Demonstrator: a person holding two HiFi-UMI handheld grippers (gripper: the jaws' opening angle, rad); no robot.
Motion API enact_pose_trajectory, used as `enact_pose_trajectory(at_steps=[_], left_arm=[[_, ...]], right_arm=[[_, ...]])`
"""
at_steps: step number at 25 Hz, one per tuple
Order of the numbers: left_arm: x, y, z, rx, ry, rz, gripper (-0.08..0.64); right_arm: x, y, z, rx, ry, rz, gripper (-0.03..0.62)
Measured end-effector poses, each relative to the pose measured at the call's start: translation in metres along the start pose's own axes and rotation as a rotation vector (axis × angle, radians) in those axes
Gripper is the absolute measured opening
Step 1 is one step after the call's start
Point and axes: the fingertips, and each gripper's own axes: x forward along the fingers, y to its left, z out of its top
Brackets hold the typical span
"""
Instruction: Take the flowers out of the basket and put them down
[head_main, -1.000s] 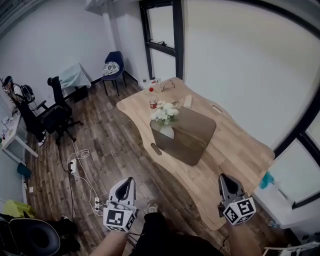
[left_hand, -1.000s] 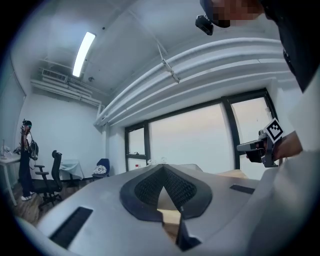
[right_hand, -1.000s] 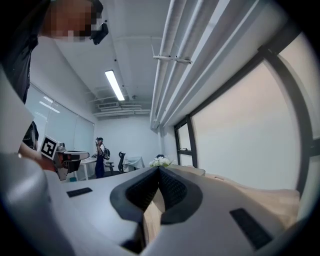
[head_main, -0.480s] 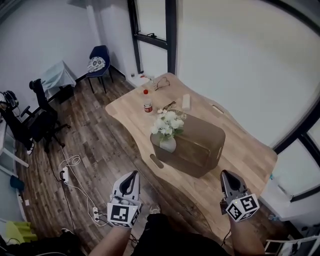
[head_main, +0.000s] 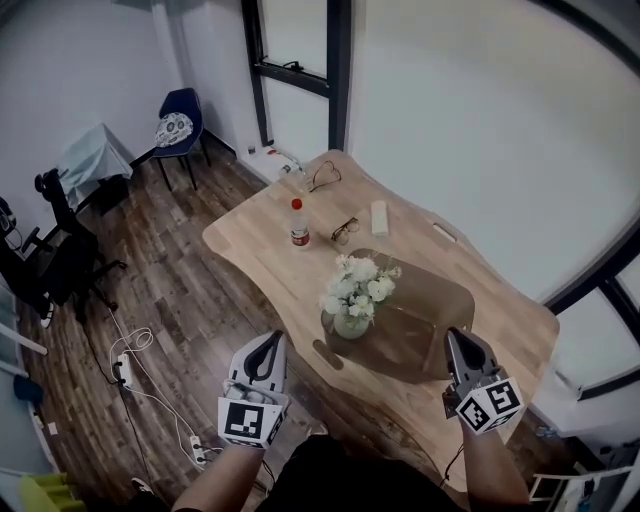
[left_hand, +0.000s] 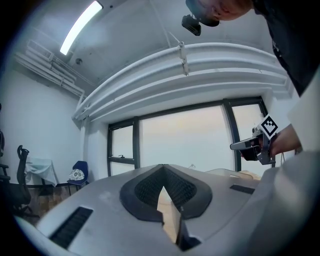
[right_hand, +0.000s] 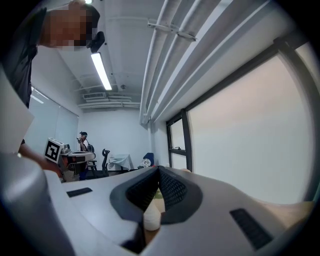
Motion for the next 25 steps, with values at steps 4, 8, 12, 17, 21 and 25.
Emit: enact_pose_trajectory(at_steps=[4,8,12,17,21,25], left_arm=[[0.026,0.026,0.004,-0.012,-0.013,-0.035,0.005],[0.048,0.042,0.007,-0.037,-0.023,-0.068,0.005],[0.074,0.049,-0.002,-0.049,-0.013,-0.093,0.005],[0.091,0.044,-0.017,-0.087,0.019,-0.117,0.005],[0.103,0.04,-0.031,-0.095,0.034,-0.109,0.005],[0.111,0.045,-0.049,-0.069,0.061,-0.069,0.005]], right_arm=[[0.036,0.001,0.007,-0.011,0.008,-0.007,0.02],[0.064,0.002,0.009,-0.022,0.019,0.005,0.02],[0.09,0.0,0.012,-0.068,0.026,0.029,0.02],[0.111,-0.005,-0.004,-0.098,0.075,0.085,0.02],[0.128,-0.015,-0.03,-0.076,0.12,0.115,0.02],[0.141,-0.022,-0.071,-0.064,0.176,0.179,0.02]])
